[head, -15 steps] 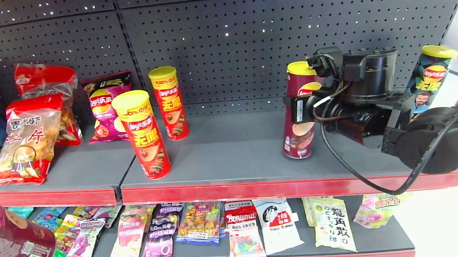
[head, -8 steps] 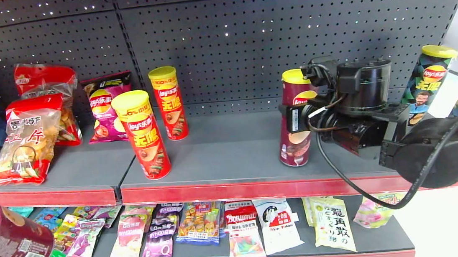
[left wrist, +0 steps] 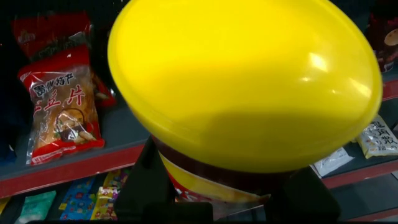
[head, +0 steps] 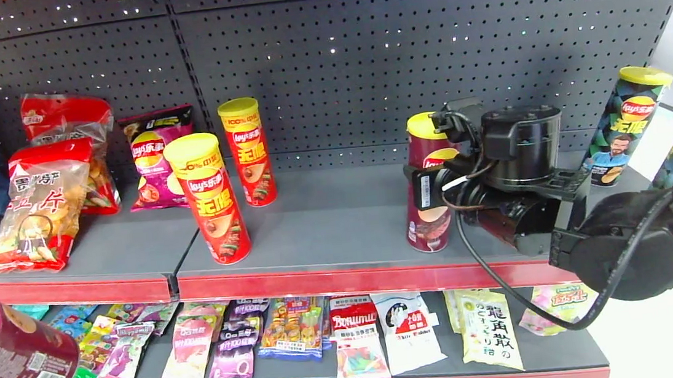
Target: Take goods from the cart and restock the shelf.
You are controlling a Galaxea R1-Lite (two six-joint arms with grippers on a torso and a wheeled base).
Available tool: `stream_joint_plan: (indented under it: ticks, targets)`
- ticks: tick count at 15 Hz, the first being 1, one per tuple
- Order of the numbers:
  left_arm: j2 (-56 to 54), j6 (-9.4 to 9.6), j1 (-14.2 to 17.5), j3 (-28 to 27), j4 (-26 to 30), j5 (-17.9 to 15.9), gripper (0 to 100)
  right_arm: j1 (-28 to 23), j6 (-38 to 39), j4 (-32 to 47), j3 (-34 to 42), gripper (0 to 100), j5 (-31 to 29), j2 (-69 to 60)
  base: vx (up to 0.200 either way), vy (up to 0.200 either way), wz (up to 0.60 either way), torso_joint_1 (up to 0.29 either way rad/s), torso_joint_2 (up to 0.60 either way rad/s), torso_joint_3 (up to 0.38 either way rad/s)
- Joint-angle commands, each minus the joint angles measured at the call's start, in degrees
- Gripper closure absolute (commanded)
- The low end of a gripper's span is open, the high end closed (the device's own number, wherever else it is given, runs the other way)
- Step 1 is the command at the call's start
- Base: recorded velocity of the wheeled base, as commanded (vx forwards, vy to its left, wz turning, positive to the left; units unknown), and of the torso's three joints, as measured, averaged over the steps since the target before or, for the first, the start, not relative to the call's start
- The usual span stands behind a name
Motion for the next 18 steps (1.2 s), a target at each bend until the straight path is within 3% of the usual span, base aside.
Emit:
stream_joint_plan:
  ticks: [1,18]
  targets:
    - [0.0,0.01,0.0,0.0,0.0,0.0,100,0.8,0.0,0.3,0.2,100,0.1,-0.7,0.000,0.000,0.00,0.000,0.00,0.000]
    - [-0.4,0.01,0.0,-0.2,0.0,0.2,100,1.8,-0.9,-0.2,3.2,100,-1.6,-2.2,0.000,0.000,0.00,0.000,0.00,0.000]
